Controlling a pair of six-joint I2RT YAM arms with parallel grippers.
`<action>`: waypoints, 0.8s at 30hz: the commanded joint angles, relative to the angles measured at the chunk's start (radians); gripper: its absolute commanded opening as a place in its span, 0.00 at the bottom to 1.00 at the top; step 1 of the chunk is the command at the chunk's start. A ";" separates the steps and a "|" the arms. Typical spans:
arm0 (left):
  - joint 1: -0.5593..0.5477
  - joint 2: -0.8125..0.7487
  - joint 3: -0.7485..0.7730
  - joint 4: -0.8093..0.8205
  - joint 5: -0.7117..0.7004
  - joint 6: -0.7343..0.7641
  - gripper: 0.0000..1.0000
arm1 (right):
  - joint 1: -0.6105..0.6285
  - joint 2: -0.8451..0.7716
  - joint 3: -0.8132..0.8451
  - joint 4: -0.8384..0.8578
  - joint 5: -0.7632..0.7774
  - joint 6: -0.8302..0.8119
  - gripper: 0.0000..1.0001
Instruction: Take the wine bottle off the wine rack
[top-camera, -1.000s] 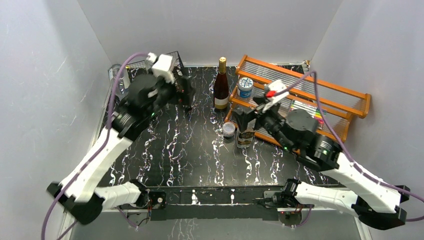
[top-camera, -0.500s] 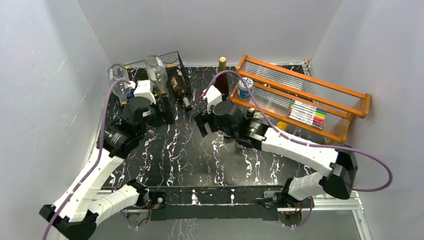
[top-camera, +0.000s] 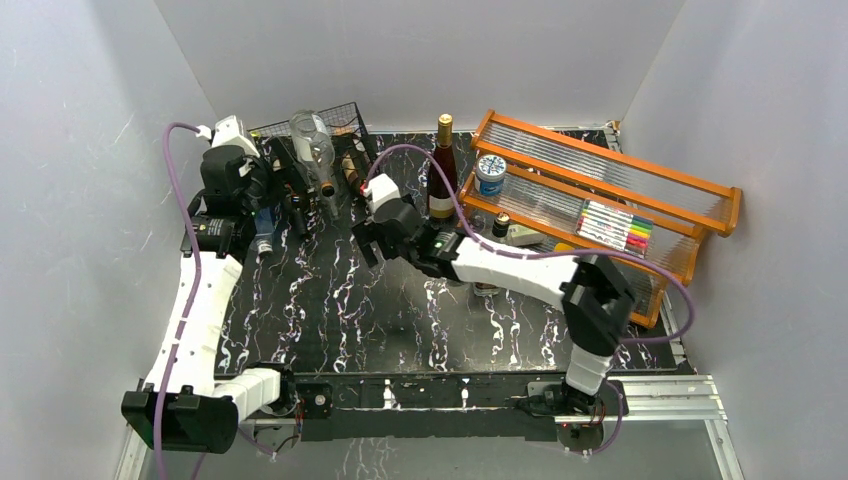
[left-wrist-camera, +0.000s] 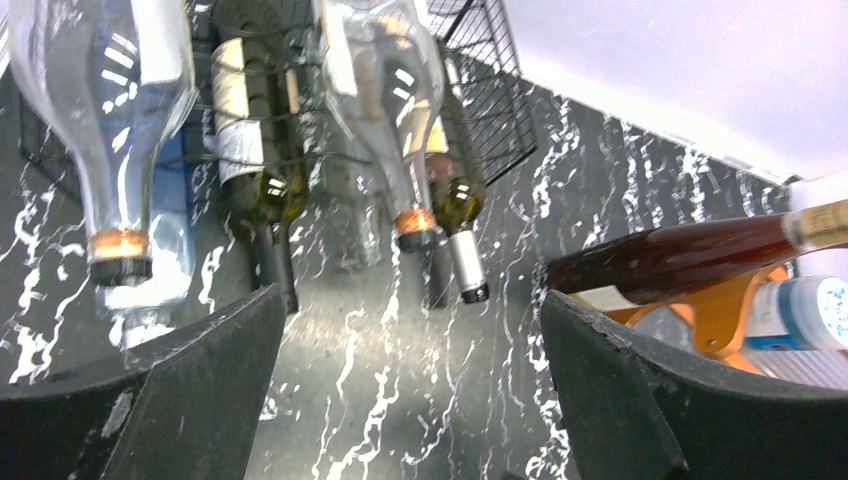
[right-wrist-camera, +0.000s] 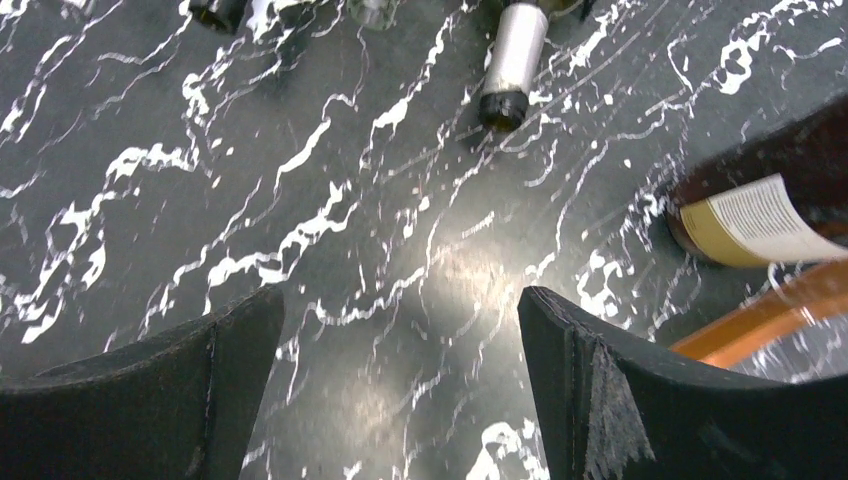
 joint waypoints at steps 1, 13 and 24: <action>0.025 -0.025 -0.005 0.124 0.070 -0.005 0.98 | -0.036 0.139 0.143 0.082 0.037 0.009 0.98; 0.033 -0.019 -0.007 0.094 0.090 0.021 0.98 | -0.136 0.449 0.355 0.192 0.046 -0.050 0.92; 0.033 -0.059 0.062 -0.012 0.196 0.019 0.98 | -0.161 0.640 0.526 0.270 0.110 -0.110 0.84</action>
